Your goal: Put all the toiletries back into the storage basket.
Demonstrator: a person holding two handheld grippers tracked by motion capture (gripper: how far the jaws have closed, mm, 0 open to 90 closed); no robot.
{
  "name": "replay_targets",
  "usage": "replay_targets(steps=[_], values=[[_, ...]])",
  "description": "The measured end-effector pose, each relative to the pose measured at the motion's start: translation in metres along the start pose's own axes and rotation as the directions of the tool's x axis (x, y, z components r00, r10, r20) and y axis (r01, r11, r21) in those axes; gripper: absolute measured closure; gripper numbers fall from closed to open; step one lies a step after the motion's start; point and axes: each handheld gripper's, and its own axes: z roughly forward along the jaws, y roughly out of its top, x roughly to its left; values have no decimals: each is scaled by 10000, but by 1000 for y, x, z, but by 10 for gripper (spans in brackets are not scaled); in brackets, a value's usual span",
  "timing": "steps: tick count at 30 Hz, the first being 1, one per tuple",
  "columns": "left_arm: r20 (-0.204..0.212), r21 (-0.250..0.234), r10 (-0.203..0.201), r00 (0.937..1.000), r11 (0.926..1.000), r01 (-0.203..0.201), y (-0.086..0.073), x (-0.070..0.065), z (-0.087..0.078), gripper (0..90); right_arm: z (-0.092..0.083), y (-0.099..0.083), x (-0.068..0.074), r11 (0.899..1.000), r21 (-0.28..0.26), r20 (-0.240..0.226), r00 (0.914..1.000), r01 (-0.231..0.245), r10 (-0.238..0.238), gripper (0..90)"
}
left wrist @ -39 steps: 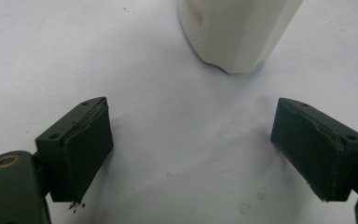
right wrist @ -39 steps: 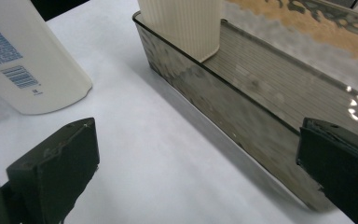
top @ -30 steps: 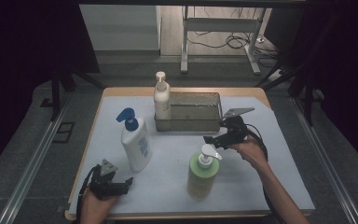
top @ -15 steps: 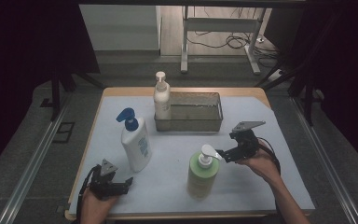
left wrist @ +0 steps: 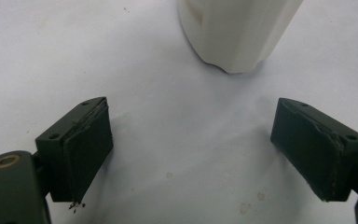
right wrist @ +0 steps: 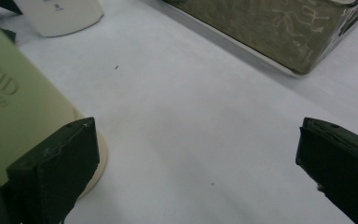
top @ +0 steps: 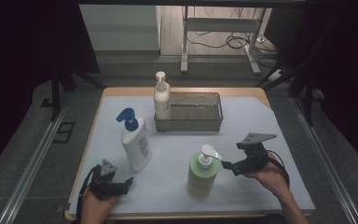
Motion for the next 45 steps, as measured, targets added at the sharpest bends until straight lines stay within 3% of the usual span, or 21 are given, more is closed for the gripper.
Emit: replay_targets(steps=[12, 20, 22, 33, 45], values=[[-11, -13, -7, 10000, 10000, 7, 0, 0, 0, 122, -18, -17, 29, 9982, -181, -534, 9969, 566, -575, 0], [-13, -12, -5, 10000, 10000, 5, 0, 0, 0, 122, -15, -23, 54, 9946, -197, -1104, 9885, 1018, -1034, 0], [-14, -12, -6, 10000, 10000, 6, 0, 0, 0, 122, -13, -21, 61, 9937, -205, -1354, 9845, 1100, -1118, 0], [-9, -12, -6, 10000, 10000, 6, 0, 0, 0, 122, -7, -6, 85, 9870, -510, -1617, 9740, 1526, -1589, 3], [-13, -13, -6, 10000, 10000, 6, 0, 0, 0, 122, 3, 11, 97, 9826, -640, -1708, 9682, 1743, -1828, 39]])
